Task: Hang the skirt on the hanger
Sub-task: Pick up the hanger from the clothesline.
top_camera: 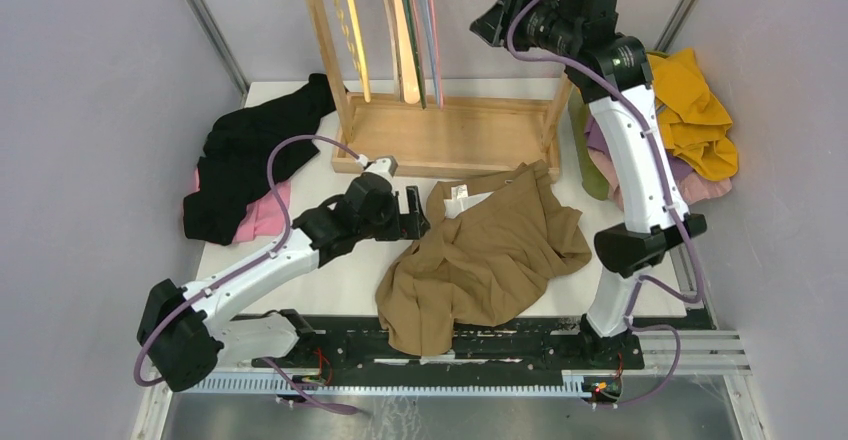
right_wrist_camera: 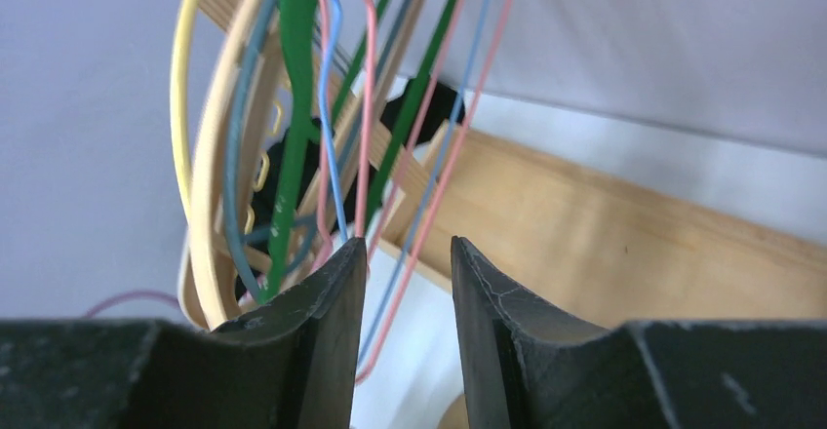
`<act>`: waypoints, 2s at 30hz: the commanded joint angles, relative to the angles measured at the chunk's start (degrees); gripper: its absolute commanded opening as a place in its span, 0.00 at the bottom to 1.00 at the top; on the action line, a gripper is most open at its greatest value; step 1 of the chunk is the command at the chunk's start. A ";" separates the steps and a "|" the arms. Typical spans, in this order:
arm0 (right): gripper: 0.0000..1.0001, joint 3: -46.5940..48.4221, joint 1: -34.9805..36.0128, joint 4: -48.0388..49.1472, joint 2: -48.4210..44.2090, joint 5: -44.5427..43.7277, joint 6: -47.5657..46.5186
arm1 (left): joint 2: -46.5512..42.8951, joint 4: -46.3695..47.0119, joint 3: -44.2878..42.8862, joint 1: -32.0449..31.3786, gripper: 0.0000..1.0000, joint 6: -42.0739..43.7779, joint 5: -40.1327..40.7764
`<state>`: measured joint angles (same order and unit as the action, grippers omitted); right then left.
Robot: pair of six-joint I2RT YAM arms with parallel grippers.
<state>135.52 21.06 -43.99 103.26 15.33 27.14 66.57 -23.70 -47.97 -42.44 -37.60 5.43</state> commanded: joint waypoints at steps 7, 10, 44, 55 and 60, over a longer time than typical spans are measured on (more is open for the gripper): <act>0.46 14.03 3.17 4.75 9.49 -6.32 0.20 | -6.28 -1.23 7.00 -3.97 0.99 -2.12 -1.91; 0.46 13.63 4.28 7.41 10.27 -6.68 0.39 | -7.86 -1.33 8.44 -3.90 0.99 -2.91 -2.08; 0.38 7.41 10.72 7.45 11.71 -20.22 -1.35 | -12.85 -4.33 9.36 -3.95 0.99 -1.67 -0.51; 0.29 7.96 10.72 7.19 13.33 -22.13 -1.17 | -14.17 -5.24 9.46 -3.88 0.99 -1.86 -0.52; 0.24 7.89 10.70 7.72 13.78 -23.23 -1.20 | -14.58 -5.52 9.49 -3.88 0.99 -1.81 -0.30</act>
<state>142.34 31.77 -38.44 117.10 -5.69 26.15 53.17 -29.28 -38.33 -46.30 -38.35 4.38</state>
